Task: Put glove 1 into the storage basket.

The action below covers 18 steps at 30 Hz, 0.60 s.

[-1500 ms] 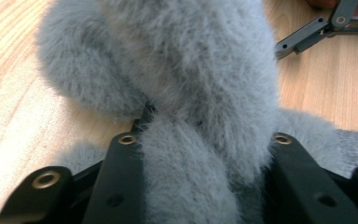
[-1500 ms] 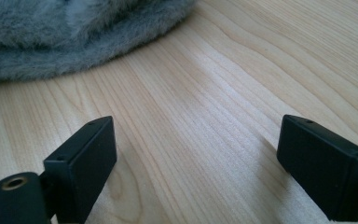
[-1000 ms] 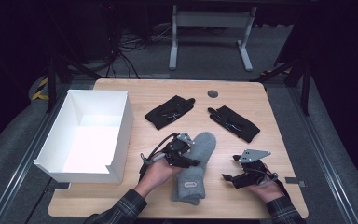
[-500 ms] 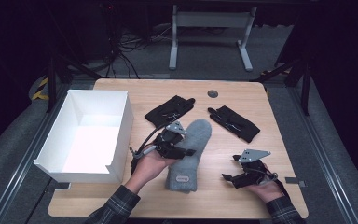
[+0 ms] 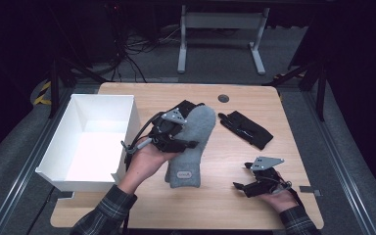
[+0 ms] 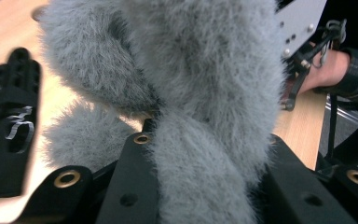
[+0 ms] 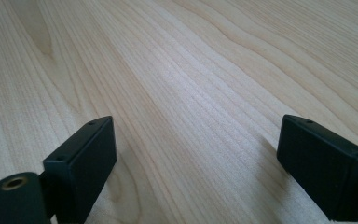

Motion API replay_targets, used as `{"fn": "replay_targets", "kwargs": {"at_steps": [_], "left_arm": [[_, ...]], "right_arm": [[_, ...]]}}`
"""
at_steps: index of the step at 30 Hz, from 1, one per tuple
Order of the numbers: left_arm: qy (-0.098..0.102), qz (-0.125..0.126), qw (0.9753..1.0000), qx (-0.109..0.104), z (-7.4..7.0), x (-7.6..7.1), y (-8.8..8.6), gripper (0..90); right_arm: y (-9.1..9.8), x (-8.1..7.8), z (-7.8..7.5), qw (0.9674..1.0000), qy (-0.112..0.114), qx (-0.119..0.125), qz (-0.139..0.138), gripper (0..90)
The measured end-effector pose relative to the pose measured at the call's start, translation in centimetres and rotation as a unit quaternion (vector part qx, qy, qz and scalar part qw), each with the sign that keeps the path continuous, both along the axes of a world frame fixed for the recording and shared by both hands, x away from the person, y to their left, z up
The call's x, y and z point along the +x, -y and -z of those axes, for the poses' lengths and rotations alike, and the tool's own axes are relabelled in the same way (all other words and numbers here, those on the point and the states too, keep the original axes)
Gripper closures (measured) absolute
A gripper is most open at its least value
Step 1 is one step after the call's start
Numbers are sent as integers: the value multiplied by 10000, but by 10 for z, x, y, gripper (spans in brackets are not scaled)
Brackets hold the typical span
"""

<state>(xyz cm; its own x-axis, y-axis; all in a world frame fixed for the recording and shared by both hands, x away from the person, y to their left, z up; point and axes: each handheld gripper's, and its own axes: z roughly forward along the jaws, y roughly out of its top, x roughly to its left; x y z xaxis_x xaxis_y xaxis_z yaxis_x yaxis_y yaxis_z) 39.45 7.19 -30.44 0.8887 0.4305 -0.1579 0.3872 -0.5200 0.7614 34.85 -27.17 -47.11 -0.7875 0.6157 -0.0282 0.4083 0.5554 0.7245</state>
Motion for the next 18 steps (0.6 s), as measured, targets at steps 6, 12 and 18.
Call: {"fn": "replay_targets", "kwargs": {"at_steps": [6,12,18], "left_arm": [[-30,-49,10000,8,-22,7,-17,742],[55,-168,9998,7,-39,10,-35,742],[103,-281,9996,3,-48,9,-54,742]], "right_arm": [[0,0,0,10000,-2,8,10,123],[0,0,0,10000,-3,7,11,122],[1,0,0,10000,-15,6,-14,122]]}}
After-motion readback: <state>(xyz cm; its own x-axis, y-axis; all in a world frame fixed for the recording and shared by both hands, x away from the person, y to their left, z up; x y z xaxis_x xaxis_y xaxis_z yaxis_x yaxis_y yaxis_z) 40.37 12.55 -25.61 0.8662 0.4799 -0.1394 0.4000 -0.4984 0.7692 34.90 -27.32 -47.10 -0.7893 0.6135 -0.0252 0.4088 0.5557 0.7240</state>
